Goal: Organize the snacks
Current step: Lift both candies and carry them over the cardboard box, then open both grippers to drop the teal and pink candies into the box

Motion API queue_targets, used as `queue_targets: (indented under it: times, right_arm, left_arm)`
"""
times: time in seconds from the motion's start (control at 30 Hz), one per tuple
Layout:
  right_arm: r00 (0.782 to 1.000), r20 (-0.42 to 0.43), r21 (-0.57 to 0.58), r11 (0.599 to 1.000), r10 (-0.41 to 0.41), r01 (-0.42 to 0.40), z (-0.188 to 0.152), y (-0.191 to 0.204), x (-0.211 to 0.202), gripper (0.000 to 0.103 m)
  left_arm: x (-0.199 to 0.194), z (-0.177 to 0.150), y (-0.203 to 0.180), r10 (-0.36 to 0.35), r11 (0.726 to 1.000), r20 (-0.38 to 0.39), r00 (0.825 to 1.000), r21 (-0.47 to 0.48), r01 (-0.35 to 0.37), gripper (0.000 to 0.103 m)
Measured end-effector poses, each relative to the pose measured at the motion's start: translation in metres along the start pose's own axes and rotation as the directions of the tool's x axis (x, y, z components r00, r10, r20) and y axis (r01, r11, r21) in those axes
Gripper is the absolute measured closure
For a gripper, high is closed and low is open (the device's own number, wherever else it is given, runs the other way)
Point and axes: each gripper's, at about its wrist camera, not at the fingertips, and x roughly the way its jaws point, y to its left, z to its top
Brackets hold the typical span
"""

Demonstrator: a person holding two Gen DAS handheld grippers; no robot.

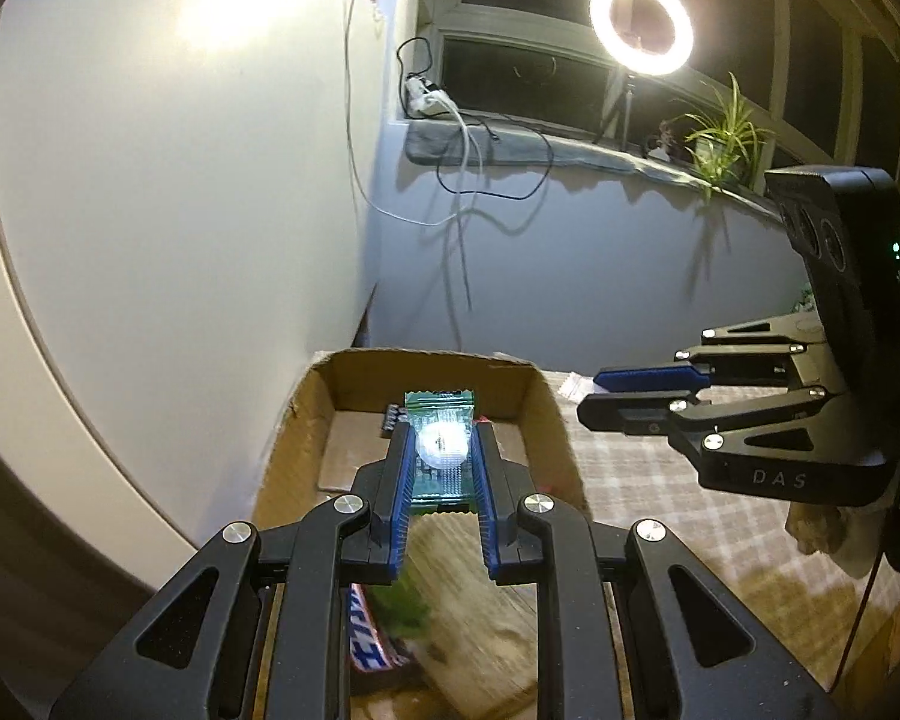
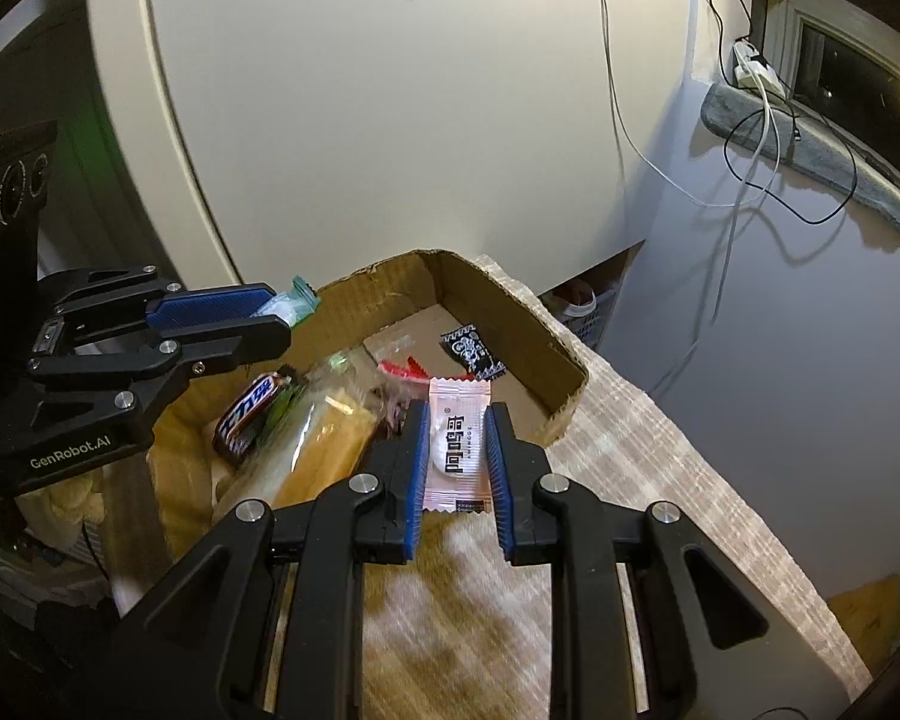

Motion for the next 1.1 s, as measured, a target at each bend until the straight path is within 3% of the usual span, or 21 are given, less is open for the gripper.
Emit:
queue_targets:
  times: [0.33,0.9,1.0,1.1]
  right_arm:
    - [0.999,-0.041,0.023,1.0,-0.01,0.011,0.008,0.001,0.029,0.083]
    - [0.998,-0.05,0.022,0.999,0.027,-0.026,0.011,0.009,0.043,0.083]
    - [0.999,-0.047,0.009,1.0,0.02,-0.02,0.012,0.013,0.042,0.08]
    - [0.999,-0.042,0.004,1.0,0.018,-0.018,0.013,0.015,0.041,0.064]
  left_arm:
    - [0.018,0.005,0.011,0.019,1.0,-0.034,0.999,-0.004,-0.019,0.086]
    - [0.021,0.005,0.016,0.03,0.999,-0.046,0.998,-0.017,-0.031,0.082]
    - [0.021,0.005,0.016,0.032,0.999,-0.047,0.998,-0.016,-0.033,0.082]
    - [0.02,0.005,0.015,0.038,0.999,-0.044,0.998,-0.016,-0.038,0.082]
